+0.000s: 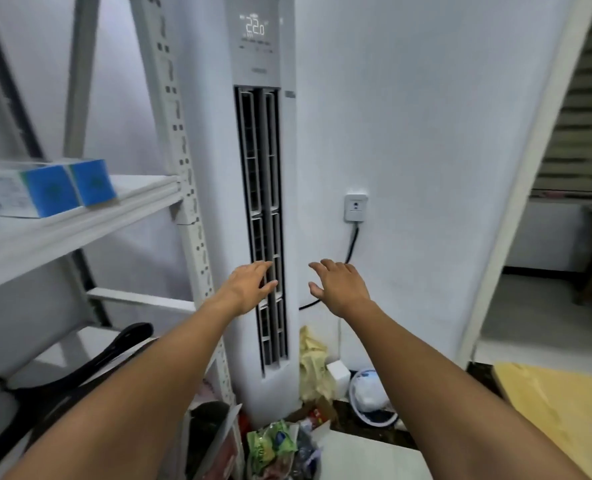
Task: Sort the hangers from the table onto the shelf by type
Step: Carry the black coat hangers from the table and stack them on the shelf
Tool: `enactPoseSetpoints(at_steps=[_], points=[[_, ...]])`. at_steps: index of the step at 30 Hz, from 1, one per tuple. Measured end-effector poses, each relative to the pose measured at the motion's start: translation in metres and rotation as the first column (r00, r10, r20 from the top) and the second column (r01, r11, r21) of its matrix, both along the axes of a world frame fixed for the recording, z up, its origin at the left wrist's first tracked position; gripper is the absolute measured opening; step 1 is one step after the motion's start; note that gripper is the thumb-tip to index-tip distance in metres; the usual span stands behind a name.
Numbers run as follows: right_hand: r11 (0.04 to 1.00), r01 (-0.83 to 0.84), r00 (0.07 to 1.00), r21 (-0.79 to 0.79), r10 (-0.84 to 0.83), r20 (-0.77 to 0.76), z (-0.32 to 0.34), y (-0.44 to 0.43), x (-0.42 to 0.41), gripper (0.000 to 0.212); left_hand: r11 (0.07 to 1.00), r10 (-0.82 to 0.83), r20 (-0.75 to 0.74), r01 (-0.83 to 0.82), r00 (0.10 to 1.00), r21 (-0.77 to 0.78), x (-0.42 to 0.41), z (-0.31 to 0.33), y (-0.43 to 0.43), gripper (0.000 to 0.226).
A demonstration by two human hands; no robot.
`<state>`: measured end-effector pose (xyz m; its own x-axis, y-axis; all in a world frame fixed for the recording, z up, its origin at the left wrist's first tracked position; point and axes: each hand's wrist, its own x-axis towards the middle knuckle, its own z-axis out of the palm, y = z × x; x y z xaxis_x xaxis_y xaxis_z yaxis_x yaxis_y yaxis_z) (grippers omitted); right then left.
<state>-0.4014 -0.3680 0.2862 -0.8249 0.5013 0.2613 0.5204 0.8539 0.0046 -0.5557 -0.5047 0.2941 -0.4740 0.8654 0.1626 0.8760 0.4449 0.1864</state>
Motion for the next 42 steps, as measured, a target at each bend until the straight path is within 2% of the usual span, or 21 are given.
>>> enactPoseSetpoints(at_steps=[6,12,24,32,42], points=[[0.994,0.111,0.994,-0.006,-0.111,-0.001,-0.004,0.027,0.049,0.048,0.992,-0.126,0.048,0.126,0.991,-0.009,0.038,0.0,0.049,0.057],[0.98,0.2,0.98,-0.003,-0.2,-0.008,-0.008,0.056,0.111,0.049,0.974,-0.223,0.031,0.224,0.974,-0.028,0.086,-0.002,0.099,0.057],[0.907,0.421,0.907,-0.03,-0.421,-0.007,-0.017,0.119,0.274,0.05,0.899,-0.434,0.026,0.435,0.9,-0.05,0.236,-0.003,0.206,0.057],[0.834,0.546,0.837,-0.073,-0.547,0.009,-0.03,0.145,0.389,0.051,0.825,-0.556,0.037,0.557,0.83,-0.093,0.342,-0.015,0.259,0.058],[0.687,0.713,0.697,-0.139,-0.715,0.047,-0.066,0.16,0.53,0.051,0.689,-0.705,0.058,0.702,0.707,-0.177,0.485,-0.052,0.313,0.058]])
